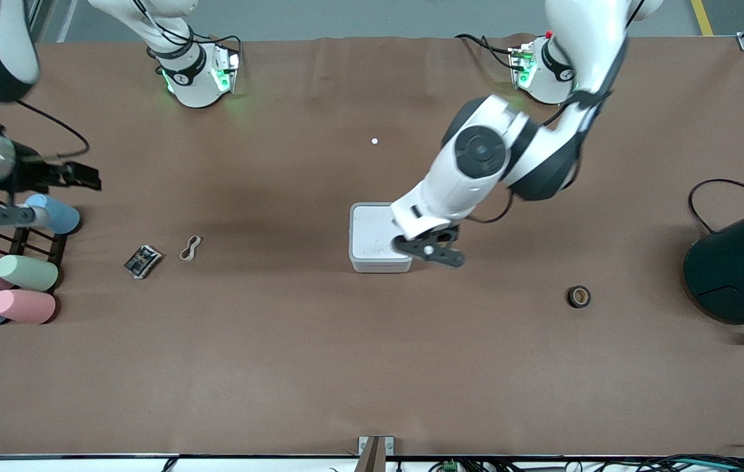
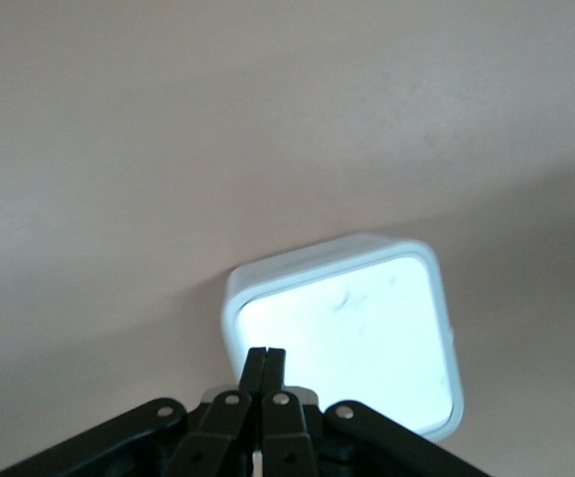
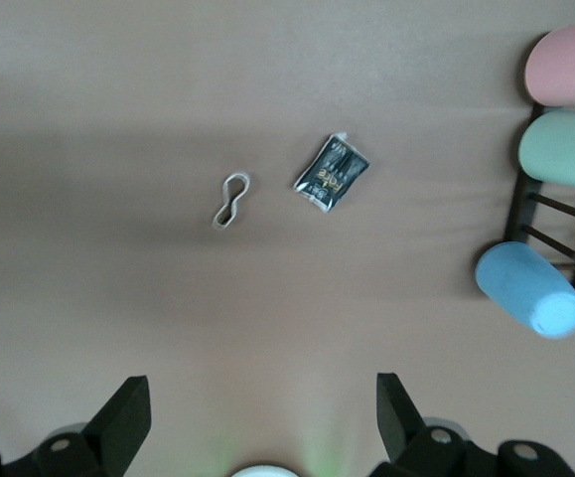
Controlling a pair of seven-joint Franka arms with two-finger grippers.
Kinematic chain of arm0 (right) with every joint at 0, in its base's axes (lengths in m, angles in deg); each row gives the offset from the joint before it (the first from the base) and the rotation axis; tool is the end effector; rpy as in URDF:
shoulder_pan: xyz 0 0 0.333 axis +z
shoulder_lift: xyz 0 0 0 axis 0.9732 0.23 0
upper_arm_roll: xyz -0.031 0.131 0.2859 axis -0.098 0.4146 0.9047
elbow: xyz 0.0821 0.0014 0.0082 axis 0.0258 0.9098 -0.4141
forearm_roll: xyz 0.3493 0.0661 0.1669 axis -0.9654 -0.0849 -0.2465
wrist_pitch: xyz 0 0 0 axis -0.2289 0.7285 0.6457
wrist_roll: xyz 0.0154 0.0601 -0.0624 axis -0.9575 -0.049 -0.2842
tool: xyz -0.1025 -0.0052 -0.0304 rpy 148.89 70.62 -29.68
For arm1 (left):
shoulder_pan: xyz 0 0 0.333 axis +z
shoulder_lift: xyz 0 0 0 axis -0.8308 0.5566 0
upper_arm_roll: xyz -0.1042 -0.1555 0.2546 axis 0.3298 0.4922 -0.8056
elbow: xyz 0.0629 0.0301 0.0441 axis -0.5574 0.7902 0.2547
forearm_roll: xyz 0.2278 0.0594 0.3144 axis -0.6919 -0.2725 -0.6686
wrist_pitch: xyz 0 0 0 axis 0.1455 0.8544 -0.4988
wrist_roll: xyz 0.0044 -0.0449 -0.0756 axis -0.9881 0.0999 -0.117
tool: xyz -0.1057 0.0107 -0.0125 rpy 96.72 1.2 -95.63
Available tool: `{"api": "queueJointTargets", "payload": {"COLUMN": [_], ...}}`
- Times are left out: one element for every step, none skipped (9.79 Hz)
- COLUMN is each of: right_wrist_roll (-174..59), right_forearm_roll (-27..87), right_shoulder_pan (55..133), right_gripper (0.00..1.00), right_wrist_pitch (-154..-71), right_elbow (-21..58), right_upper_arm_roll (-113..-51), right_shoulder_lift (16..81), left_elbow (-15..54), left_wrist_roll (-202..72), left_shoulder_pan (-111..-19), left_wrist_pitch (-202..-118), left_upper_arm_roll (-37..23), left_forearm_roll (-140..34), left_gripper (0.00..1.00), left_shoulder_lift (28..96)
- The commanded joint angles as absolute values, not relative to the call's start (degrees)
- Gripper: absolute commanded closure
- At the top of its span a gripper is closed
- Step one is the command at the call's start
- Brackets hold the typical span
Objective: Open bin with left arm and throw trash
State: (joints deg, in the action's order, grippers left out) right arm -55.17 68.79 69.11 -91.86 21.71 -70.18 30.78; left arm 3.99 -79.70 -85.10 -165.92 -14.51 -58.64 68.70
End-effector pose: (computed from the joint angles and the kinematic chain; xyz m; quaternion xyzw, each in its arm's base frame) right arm 0.5649 -0.0179 0.4764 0.9935 0.0138 -0.1130 0.0056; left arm 0.5666 -0.4442 0.3708 0.9864 -0.1301 0.0176 0.0991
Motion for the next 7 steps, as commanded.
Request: {"api": "queueJointTargets", "payload": {"right_wrist_roll": [-54.8,-54.6,-52.4,-48.4,-44.4,-39.7,-37.6], "right_forearm_roll": [68.0,68.0,68.0,68.0,68.0,67.9,67.3], "right_shoulder_pan": [64.3,62.2,60.6,60.0,59.8,59.7,59.8], "right_gripper": [0.00,0.00,0.00,0.00,0.00,0.00,0.00], "right_wrist_pitch": [-107.4,-114.5,-118.8,-123.1,-127.6,-131.2,-131.9], "right_elbow": [36.3,40.1,40.7,40.6,40.4,40.1,39.8], "right_upper_arm_roll": [-69.9,-69.9,-69.9,-69.9,-69.9,-69.9,-69.7], "right_shoulder_lift": [30.7,33.5,37.4,41.7,45.5,47.4,47.6], "left_elbow": [2.0,2.0,2.2,2.3,2.5,2.5,2.8], "left_wrist_roll": [-83.1,-84.6,-85.0,-85.9,-87.2,-88.9,-90.8], "left_shoulder_pan": [-86.9,-87.3,-87.3,-87.4,-87.3,-87.4,-87.6], "left_wrist_pitch": [-170.7,-173.1,-174.5,-175.1,-175.1,-175.1,-175.1], "left_upper_arm_roll": [-14.8,-14.8,-14.7,-14.7,-14.7,-14.7,-14.7], "left_forearm_roll": [-59.1,-59.3,-59.2,-58.9,-58.9,-58.7,-58.7], "left_gripper": [1.00,1.00,1.00,1.00,1.00,1.00,1.00], "left_shoulder_lift": [71.3,72.7,73.7,74.9,76.1,77.9,79.3]}}
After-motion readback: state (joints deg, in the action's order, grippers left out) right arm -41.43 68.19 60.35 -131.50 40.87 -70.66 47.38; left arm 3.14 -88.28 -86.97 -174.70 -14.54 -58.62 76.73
